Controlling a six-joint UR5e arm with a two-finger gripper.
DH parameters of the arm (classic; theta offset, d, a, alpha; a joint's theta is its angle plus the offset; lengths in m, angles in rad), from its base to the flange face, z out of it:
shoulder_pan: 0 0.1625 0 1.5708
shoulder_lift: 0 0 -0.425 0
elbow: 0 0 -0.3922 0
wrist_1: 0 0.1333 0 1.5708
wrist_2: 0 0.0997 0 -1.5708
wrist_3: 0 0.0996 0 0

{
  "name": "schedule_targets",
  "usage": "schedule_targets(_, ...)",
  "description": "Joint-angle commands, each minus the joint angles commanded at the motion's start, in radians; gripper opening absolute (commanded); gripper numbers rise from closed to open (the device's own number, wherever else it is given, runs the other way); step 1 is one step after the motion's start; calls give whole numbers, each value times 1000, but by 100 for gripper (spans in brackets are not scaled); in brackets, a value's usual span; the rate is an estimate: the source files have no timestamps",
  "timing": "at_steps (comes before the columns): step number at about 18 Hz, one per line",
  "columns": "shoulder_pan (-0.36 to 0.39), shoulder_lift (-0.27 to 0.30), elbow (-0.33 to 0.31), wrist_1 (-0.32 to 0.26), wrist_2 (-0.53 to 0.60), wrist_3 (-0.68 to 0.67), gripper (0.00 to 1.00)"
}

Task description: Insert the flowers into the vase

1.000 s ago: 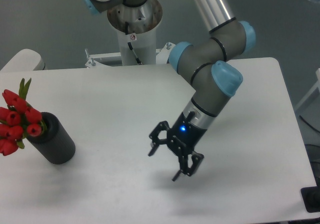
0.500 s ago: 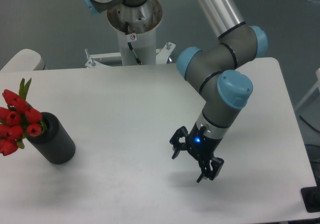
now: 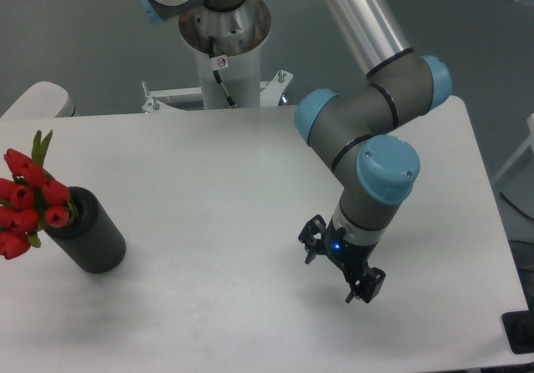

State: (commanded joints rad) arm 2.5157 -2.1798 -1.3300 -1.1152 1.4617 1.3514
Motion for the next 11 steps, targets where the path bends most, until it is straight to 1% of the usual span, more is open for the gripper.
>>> schedule_targets(2,-9,-17,8,2,37,3,100)
schedule_targets(3,-12,-23,12,-5,63,26,100)
schedule_targets(5,-20,-26,15,-34,132,124,100)
schedule_targets(6,-23,-29,12,-35,152,146,100)
schedule_targets(11,-28,-29,9,-37,155,156,100)
